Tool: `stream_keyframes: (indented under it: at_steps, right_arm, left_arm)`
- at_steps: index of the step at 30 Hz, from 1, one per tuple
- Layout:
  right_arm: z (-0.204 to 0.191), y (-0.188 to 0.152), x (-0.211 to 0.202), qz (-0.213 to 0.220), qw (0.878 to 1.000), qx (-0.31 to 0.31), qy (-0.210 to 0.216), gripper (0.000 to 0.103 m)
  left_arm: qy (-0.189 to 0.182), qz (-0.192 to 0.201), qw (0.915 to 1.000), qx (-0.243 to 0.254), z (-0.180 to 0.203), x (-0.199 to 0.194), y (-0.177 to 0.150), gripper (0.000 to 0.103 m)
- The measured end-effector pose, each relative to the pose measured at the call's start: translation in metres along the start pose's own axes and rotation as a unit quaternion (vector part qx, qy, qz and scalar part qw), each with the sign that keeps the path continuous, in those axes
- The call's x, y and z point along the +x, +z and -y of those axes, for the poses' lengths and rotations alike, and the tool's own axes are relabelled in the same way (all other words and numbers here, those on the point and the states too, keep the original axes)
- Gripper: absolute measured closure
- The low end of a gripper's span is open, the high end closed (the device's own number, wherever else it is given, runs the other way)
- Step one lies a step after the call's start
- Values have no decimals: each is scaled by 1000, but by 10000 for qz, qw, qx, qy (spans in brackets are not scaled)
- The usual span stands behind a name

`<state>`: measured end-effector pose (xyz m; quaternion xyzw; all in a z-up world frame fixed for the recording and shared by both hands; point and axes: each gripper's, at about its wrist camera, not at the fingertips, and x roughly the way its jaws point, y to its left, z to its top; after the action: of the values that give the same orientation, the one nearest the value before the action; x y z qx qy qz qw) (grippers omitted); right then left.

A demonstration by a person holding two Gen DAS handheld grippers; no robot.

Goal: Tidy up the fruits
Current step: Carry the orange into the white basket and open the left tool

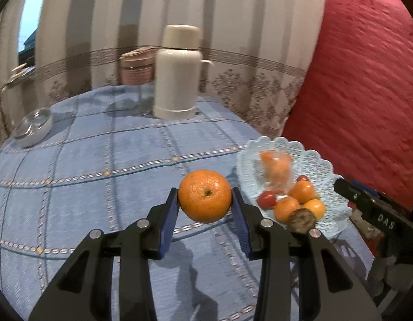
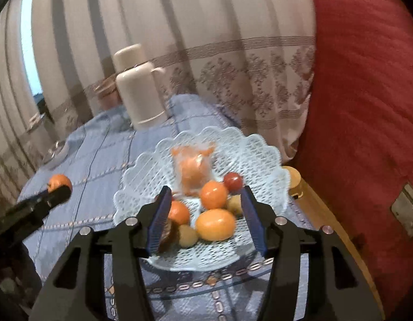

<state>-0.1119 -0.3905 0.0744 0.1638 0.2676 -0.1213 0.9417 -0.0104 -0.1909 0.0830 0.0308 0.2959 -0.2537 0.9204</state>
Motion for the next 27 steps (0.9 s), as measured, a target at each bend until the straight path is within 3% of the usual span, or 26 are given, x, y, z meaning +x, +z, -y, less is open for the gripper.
stream_keyframes:
  at_steps: [13, 27]
  right_arm:
    - [21, 9, -10, 137, 9996, 224, -95, 47]
    - [26, 12, -12, 168, 9994, 279, -120, 47]
  left_arm:
    - [-364, -86, 9982, 460, 50, 21, 10, 63]
    - [-408, -222, 9972, 586, 61, 38, 6, 63]
